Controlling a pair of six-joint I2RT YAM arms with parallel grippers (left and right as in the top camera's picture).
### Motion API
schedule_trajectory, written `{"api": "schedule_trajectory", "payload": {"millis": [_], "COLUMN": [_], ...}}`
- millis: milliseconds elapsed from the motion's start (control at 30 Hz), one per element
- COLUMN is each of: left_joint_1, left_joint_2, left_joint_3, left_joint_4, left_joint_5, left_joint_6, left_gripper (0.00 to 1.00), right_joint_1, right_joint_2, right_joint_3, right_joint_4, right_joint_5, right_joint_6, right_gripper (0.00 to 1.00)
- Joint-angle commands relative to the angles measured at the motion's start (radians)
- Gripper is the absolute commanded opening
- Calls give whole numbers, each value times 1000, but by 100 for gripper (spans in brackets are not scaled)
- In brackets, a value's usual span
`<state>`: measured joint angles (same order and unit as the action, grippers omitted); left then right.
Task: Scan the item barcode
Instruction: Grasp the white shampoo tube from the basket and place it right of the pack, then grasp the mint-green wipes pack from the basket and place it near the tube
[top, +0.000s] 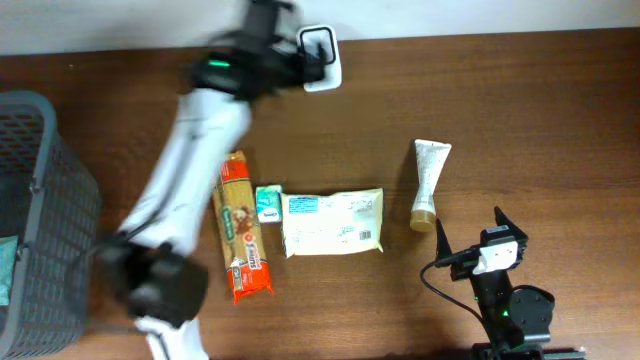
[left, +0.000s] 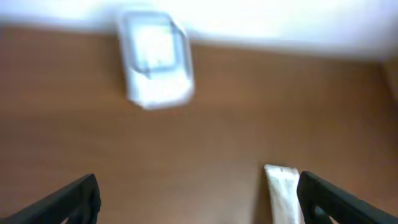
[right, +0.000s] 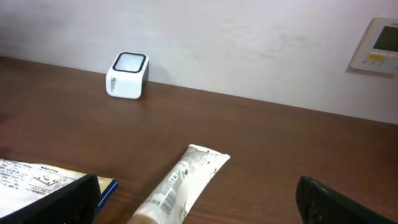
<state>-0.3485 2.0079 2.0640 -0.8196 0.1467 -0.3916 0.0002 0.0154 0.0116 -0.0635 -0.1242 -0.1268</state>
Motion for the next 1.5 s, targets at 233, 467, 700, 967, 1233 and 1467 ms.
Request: {"api": "schedule_trajectory", "payload": {"millis": [233,467,700,967,1233,1467], "left_joint_1": [685,1051,1178,1202,1268,1144], "left_joint_2": [-451,-369,-328,-74,42,-114], "left_joint_3": [21,-188,-586,-671,-671,-648], "left_joint_4": [-380,-386,-51,161,200,173], "left_joint_5": [-493,-518,-510,-510,-510,-510], "left_joint_6": [137,238,661,783,782,744], "left_gripper": [99,97,94,85,14,0], "right_joint_1": [6,6,6,6,6,6], "right_joint_2": [-6,-6,-6,-6,-6,-6], "right_joint_3": [-6,-6,-6,-6,-6,-6], "right_joint_4": [-4,-4,-4,-4,-4,-4], "right_joint_5": [1,1,1,1,1,1], "right_joint_6": [11,11,11,11,11,11], "right_gripper": [99,99,99,99,99,99]}}
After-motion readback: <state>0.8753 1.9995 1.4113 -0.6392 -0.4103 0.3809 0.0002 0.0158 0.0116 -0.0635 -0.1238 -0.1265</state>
